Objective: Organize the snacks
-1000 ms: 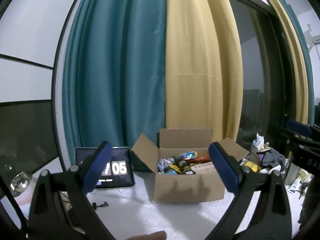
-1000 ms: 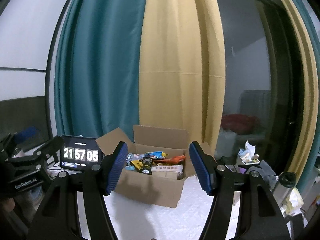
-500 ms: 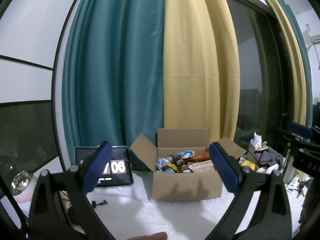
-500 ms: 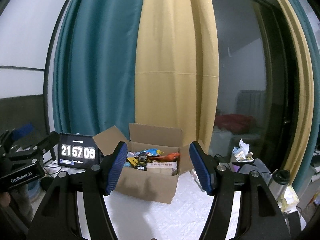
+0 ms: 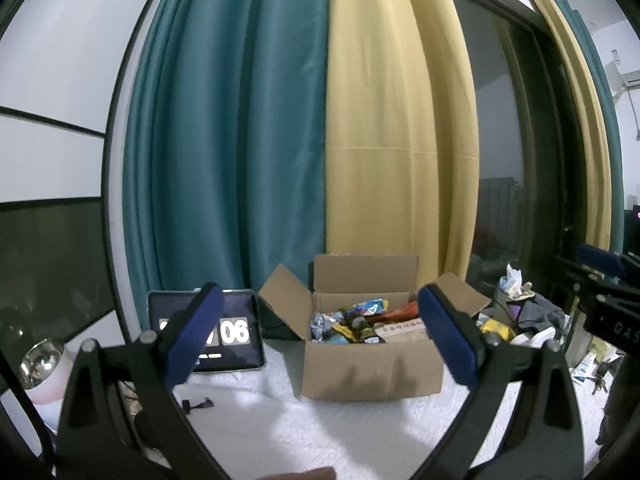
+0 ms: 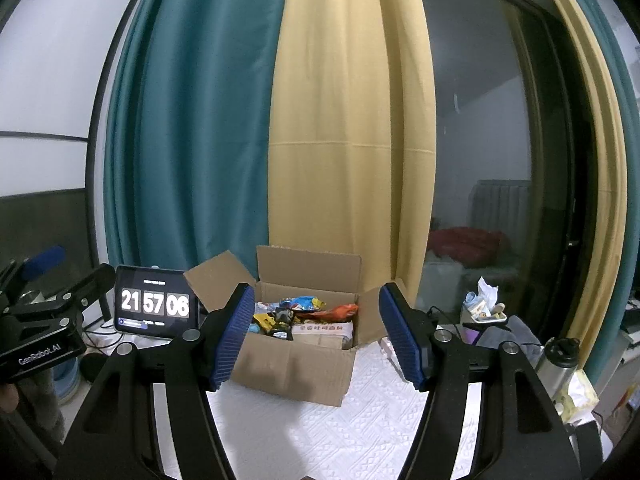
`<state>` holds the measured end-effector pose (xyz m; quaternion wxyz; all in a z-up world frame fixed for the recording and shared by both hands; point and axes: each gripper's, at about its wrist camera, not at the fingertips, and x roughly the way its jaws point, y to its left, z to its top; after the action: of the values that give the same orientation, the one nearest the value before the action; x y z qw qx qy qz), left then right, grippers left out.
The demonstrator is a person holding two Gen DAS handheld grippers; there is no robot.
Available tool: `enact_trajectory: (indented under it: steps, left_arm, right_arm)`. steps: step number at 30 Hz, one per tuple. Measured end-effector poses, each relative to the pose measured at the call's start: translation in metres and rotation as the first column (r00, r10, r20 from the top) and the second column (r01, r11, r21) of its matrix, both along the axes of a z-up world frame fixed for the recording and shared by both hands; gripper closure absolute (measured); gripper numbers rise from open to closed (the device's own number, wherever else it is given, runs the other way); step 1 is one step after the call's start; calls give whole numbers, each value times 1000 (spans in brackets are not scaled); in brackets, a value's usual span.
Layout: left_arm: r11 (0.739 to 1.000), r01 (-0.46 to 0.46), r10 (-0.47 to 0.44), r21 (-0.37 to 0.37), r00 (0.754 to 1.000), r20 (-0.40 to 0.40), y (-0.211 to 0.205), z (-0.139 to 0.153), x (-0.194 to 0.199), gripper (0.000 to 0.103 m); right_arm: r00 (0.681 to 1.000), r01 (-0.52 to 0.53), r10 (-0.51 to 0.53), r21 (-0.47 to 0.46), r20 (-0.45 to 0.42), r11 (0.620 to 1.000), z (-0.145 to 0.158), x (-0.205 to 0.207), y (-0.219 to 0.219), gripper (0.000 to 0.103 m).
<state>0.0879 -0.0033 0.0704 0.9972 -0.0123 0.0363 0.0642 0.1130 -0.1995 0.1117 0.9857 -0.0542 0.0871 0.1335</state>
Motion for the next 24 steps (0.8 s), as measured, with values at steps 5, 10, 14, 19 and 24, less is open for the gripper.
enact_trajectory:
  steps: [5,10,14,19,24]
  left_arm:
    - [1000,-1,1,-1,1000,1,0,0,0,5]
    - [1000,2,-2,-1,1000,0,0,0,0,5]
    - [1000,-1,1,-1,1000,-1,0,0,0,5]
    - [1000,1,-1,-1,1000,0,0,-1,0,5]
    - [1000,4,-4,-2,1000,-4,-2,-4,-1,5]
  right_arm:
    - [1000,3,-3,0,2,1000,-1,-2,1,35]
    - [1000,3,-3,0,1,1000,-1,-2,0,35]
    - [1000,3,-3,1,0,1000,-1,-2,0,35]
    - [1000,4,-4,1,-1,1000,-1,-3,-1,35]
    - [1000,3,-3,3,-1,1000,-2,-4,-1,35]
